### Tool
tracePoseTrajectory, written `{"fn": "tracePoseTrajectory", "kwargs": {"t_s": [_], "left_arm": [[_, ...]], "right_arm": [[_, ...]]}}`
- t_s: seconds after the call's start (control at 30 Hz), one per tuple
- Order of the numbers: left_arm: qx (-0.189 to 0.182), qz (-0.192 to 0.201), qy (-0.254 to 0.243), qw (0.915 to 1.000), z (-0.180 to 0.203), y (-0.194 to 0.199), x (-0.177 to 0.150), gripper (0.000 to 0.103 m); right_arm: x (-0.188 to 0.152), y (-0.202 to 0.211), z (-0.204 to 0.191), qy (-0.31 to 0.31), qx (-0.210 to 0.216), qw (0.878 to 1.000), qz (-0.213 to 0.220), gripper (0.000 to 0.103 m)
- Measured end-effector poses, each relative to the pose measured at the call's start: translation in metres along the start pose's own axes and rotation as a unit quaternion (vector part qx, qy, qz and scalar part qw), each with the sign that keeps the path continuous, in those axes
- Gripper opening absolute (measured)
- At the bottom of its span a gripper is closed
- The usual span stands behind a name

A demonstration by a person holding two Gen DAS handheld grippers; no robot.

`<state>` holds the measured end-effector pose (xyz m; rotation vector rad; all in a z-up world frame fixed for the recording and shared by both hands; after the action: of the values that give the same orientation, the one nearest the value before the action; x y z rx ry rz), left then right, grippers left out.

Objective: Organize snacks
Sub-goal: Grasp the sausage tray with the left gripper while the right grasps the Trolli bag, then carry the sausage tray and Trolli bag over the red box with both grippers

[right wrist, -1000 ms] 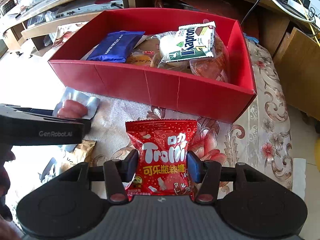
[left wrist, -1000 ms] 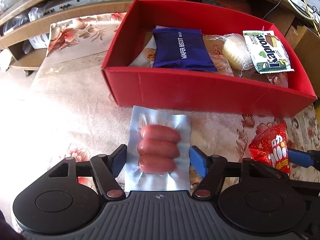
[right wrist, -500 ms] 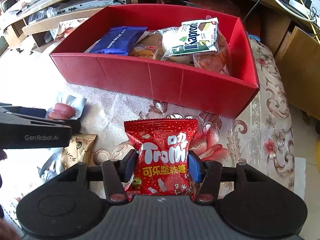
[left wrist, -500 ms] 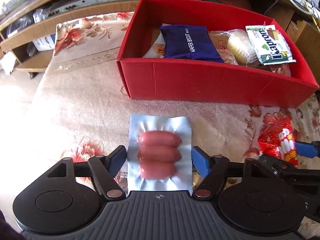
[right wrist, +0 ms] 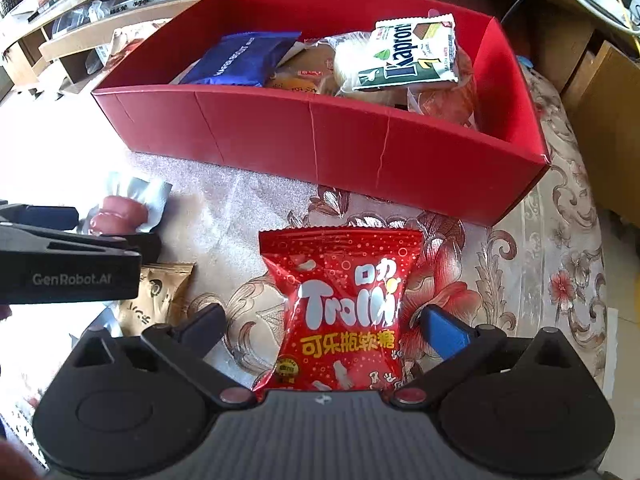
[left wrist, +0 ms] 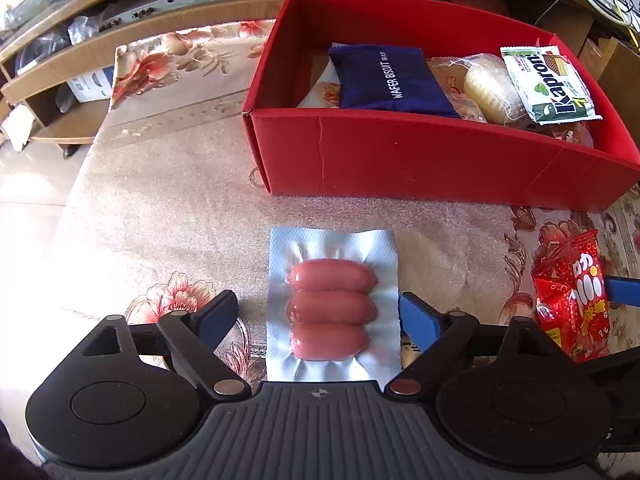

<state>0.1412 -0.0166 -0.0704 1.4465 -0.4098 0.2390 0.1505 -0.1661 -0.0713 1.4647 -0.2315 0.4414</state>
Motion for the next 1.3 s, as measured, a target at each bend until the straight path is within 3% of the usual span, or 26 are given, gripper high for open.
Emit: {"fn": "tracePoseTrajectory", "kwargs": {"t_s": [0.2,0.27,0.37,0.4,0.43,1.3], "left_arm": [[0.000,-0.002,0.003,1.0000,-0.003,-0.002,0.001,0.095],[-0.003,0.001,0.002,1.0000,-0.001,0.000,0.000,0.089],[-0.013,0.006,-0.007,0.9999,0.007,0.005,0.000,0.075],[-0.014,0.005,-0.008,0.9999,0.008,0.005,0.000,0.075],[-0.013,0.005,-0.009,0.9999,0.009,0.005,-0.001,0.075],[-0.054,0.046,-0.005,0.9975,0.019,0.041,-0.001,0.074]], "right_arm": [[0.000,0.001,0.001,-0.008,0.001,1.000,0.005,0.099],[0.000,0.005,0.001,-0.006,-0.008,1.000,0.011,0.090],[-0.001,0.013,0.003,-0.002,-0.014,1.000,0.024,0.063],[-0.001,0.015,0.005,-0.006,-0.014,1.000,0.025,0.050],[-0.002,0.016,0.007,-0.012,-0.009,1.000,0.023,0.048],[0.003,0.056,0.019,-0.059,0.003,0.996,0.073,0.044]]}}
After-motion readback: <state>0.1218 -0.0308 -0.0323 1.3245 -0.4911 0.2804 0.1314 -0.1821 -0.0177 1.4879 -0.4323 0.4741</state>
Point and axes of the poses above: each gripper's, at about its wrist camera, not at the fingertips, and y roughly against the way its jaws point, z to its right, x to its top, the point moved 4 cm from there along -y, roughly the way its jaws point, and after that the axes turned 8 degrees about -x, right-handed, at the moved point
